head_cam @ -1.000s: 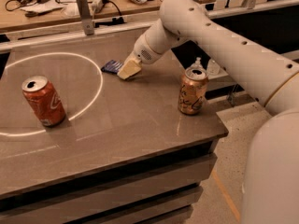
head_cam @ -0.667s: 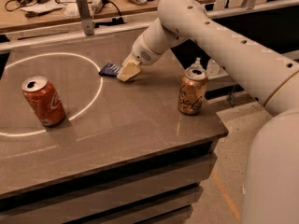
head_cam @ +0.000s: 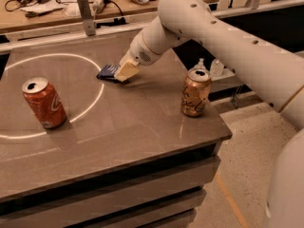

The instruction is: Move rxbar blueberry near coke can

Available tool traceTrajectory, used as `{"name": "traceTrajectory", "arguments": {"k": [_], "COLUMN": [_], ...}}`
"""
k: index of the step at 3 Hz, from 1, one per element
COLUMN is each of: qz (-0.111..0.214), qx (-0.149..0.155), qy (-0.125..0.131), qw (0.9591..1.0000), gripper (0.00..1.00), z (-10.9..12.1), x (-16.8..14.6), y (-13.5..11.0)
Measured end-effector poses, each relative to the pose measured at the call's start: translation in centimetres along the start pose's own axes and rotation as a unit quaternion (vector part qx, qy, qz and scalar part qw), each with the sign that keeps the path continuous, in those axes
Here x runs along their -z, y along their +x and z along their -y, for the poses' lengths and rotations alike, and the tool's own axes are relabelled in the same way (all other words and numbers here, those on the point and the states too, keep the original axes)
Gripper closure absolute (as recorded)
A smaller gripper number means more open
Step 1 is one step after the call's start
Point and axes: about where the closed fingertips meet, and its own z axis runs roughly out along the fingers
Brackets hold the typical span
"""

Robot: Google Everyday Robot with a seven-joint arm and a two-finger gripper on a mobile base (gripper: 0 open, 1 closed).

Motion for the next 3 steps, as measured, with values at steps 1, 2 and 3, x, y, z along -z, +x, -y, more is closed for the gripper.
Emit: {"name": "traceTrajectory", "arguments": {"k": [1, 2, 3], "qz": [-0.002, -0.014, -0.021], "qx": [0.032, 0.064, 0.093], "qy": [-0.014, -0.048, -0.09], "qw": [0.9994, 0.9967, 0.9914], "gripper": [1.0, 1.0, 1.0], "z": [-1.9, -4.3, -6.6], "x": [0.2, -0.7, -1.6], "y": [-1.8, -3.2, -4.2]}}
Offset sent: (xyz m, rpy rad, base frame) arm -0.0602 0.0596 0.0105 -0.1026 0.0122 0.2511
